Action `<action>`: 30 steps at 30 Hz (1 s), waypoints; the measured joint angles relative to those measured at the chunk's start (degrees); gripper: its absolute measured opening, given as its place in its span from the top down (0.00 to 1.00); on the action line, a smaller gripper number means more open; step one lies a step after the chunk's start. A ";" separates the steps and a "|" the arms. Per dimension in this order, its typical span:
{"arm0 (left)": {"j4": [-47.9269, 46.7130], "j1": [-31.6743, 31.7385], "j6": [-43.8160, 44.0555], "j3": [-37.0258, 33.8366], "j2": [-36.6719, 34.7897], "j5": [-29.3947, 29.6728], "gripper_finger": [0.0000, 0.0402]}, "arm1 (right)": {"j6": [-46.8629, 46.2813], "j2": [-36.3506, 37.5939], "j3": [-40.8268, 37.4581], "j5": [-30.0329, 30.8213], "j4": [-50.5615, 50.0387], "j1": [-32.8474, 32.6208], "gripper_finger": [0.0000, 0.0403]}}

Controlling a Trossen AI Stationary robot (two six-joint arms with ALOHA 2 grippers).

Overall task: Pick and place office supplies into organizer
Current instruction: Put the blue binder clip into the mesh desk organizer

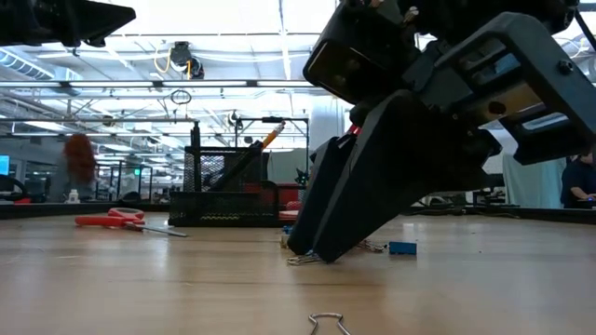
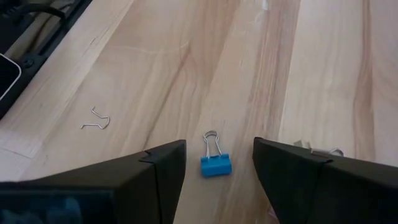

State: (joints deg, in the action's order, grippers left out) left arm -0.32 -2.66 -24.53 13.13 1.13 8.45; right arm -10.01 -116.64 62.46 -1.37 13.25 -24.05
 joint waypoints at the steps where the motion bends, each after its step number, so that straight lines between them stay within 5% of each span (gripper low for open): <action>1: -0.01 0.00 -0.01 0.00 0.00 0.00 0.91 | -0.05 0.01 0.01 -0.01 -0.32 0.00 0.56; 10: 0.00 0.00 -0.04 0.00 0.00 0.09 0.91 | -0.21 0.15 -0.05 -0.24 -1.66 0.00 0.58; 30: 0.00 0.00 -0.15 0.00 0.00 0.13 0.91 | 0.23 0.48 -0.15 -1.74 -2.12 0.00 0.83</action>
State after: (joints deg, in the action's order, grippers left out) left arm -0.32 -2.66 -24.69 13.13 1.13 8.58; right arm -9.78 -116.16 62.30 -3.11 11.13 -24.05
